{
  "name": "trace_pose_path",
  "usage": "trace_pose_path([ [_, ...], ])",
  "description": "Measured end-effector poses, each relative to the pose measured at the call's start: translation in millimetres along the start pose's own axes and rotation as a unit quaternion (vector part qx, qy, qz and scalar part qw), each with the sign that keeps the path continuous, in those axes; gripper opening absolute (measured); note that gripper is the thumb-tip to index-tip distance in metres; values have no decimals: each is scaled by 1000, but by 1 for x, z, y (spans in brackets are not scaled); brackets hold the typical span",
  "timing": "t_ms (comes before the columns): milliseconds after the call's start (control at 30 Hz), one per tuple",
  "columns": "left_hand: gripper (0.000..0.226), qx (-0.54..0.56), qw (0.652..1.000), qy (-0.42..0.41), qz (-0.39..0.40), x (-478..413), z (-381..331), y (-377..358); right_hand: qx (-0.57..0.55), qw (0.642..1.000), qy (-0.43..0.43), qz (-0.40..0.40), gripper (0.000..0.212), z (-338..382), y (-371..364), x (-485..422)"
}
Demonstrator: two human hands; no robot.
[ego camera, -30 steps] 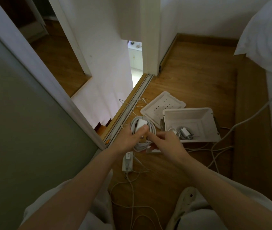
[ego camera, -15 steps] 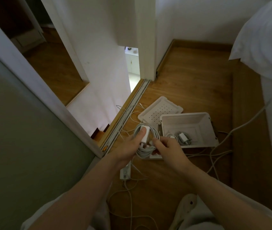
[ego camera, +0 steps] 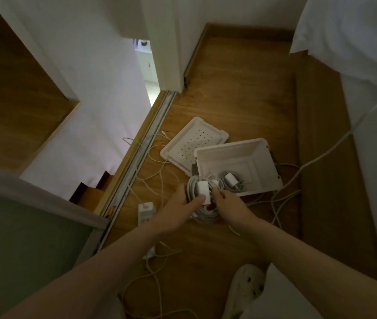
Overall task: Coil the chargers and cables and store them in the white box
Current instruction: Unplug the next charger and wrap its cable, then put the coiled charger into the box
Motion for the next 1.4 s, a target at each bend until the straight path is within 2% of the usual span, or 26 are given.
trace_pose_path([
  [100,37,-53,998,20,-1,-36,11,-12,98,995,18,28,42,-25,14,-24],
  [167,44,-103,994,21,-22,-59,20,-21,133,990,32,31,41,-43,21,-36],
  [333,48,-231,971,10,-66,-117,29,-41,193,980,-3,-49,33,-95,38,-68],
  [400,45,-304,948,-9,-95,-139,26,-40,199,977,-19,-71,35,-113,49,-84],
  [500,48,-420,892,-70,-155,-169,27,-29,184,976,-34,-110,44,-136,66,-114],
  [600,58,-483,858,-74,-161,-199,37,-16,167,974,-15,-149,43,-149,75,-151],
  [700,66,-498,848,-90,-156,-223,38,-10,167,975,9,-149,50,-155,70,-187],
  [867,68,-498,838,-139,-173,-241,36,-6,145,980,-18,-134,52,-167,44,-236],
  [967,73,-499,839,-143,-165,-242,41,-5,109,985,-16,-135,40,-172,24,-249],
  [1067,75,-506,834,-145,-162,-242,45,-4,143,980,-8,-140,39,-175,19,-255],
  [1233,73,-495,842,-146,-156,-243,46,-5,222,972,6,-79,32,-176,20,-254],
  [1400,59,-450,873,-141,-124,-238,43,-2,330,942,4,-58,36,-171,17,-245],
])
Point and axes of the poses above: each hand's wrist, its own x-axis away from the middle knuckle, its own y-axis out of the back of the hand, z = x × y, the point moved 5 cm from there along -x, towards the middle knuckle, and after that the axes turned 15 degrees about y, right-handed, at the moved point
